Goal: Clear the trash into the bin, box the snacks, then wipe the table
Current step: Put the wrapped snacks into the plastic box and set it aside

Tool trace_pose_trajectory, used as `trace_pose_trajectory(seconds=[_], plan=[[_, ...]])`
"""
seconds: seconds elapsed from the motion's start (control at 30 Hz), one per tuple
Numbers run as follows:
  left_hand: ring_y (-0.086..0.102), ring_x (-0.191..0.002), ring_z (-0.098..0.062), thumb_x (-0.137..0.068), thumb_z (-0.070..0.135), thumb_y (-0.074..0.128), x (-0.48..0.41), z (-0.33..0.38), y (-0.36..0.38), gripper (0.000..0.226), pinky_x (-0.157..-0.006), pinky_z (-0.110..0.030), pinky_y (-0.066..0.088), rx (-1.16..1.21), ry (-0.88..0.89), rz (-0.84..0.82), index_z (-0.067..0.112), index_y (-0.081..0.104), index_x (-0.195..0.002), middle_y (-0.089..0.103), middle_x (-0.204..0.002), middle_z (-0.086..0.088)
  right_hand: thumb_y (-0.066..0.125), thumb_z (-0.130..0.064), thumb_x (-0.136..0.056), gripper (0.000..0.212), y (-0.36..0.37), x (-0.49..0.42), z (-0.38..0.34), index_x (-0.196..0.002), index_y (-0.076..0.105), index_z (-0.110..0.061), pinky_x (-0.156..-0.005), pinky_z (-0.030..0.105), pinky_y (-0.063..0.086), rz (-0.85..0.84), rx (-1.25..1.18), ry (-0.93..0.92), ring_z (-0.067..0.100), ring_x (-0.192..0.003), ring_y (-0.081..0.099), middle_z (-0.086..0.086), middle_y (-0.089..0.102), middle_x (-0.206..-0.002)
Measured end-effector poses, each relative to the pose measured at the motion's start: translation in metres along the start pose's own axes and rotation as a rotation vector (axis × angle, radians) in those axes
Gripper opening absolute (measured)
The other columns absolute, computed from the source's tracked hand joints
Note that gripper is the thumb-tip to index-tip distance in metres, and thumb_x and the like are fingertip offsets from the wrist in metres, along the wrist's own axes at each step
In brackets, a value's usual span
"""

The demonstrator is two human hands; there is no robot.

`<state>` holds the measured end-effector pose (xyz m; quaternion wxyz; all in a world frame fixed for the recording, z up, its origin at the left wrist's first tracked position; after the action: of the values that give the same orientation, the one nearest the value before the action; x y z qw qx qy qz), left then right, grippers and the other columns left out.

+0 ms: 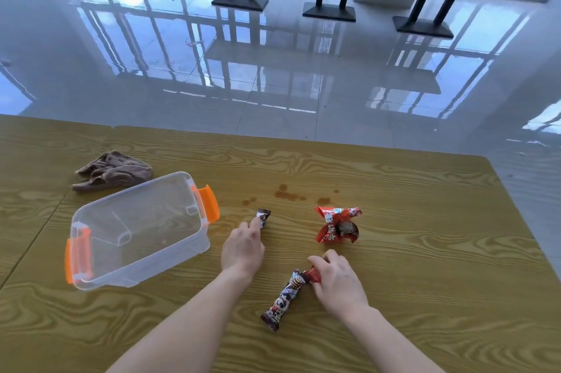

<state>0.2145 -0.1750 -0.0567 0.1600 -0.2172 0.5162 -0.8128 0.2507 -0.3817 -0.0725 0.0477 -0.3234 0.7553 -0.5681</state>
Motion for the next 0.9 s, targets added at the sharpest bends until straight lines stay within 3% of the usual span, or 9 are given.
trace_pose_trajectory(seconds=[0.2, 0.47, 0.63, 0.9], plan=[[0.062, -0.09, -0.029, -0.087, 0.001, 0.051, 0.014, 0.006, -0.01, 0.047, -0.073, -0.041, 0.053, 0.037, 0.083, 0.047, 0.015, 0.049, -0.131, 0.064, -0.108, -0.009, 0.052, -0.007, -0.09, 0.041, -0.008, 0.001, 0.001, -0.128, 0.055, -0.022, -0.087, 0.026, 0.045, 0.053, -0.038, 0.036, 0.017, -0.099, 0.049, -0.002, 0.053, -0.109], [0.062, -0.085, -0.028, -0.087, 0.003, 0.052, 0.04, 0.018, -0.05, 0.045, -0.069, -0.04, 0.052, 0.082, 0.218, 0.146, 0.015, 0.055, -0.13, 0.063, -0.101, -0.007, 0.063, -0.022, -0.093, 0.032, -0.043, -0.005, -0.026, -0.125, 0.061, -0.02, -0.079, 0.024, 0.043, 0.212, -0.177, -0.03, 0.018, -0.095, 0.055, 0.0, 0.058, -0.106], [0.061, -0.077, -0.028, -0.082, 0.003, 0.058, 0.053, 0.015, -0.102, 0.043, -0.064, -0.041, 0.051, 0.139, 0.283, 0.293, 0.017, 0.061, -0.122, 0.063, -0.092, -0.005, 0.066, -0.018, -0.09, 0.034, -0.074, -0.018, -0.062, -0.123, 0.062, -0.02, -0.079, 0.026, 0.043, 0.296, -0.189, -0.113, 0.021, -0.096, 0.059, 0.001, 0.06, -0.106], [0.063, -0.077, -0.027, -0.081, 0.007, 0.066, 0.08, -0.037, -0.18, 0.04, -0.058, -0.037, 0.051, 0.155, 0.18, 0.499, 0.018, 0.064, -0.119, 0.066, -0.091, -0.002, 0.074, -0.018, -0.085, 0.035, -0.114, -0.037, -0.154, -0.119, 0.065, -0.019, -0.075, 0.034, 0.053, 0.372, -0.209, -0.32, 0.023, -0.091, 0.063, 0.002, 0.063, -0.102]])
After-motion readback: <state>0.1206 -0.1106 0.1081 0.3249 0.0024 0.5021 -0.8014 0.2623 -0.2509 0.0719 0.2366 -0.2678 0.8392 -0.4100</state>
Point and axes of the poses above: each hand's wrist, its own x-axis away from the middle knuckle, its own y-axis out of the palm, z = x × y, the point moved 7 cm from there along -x, towards the middle knuckle
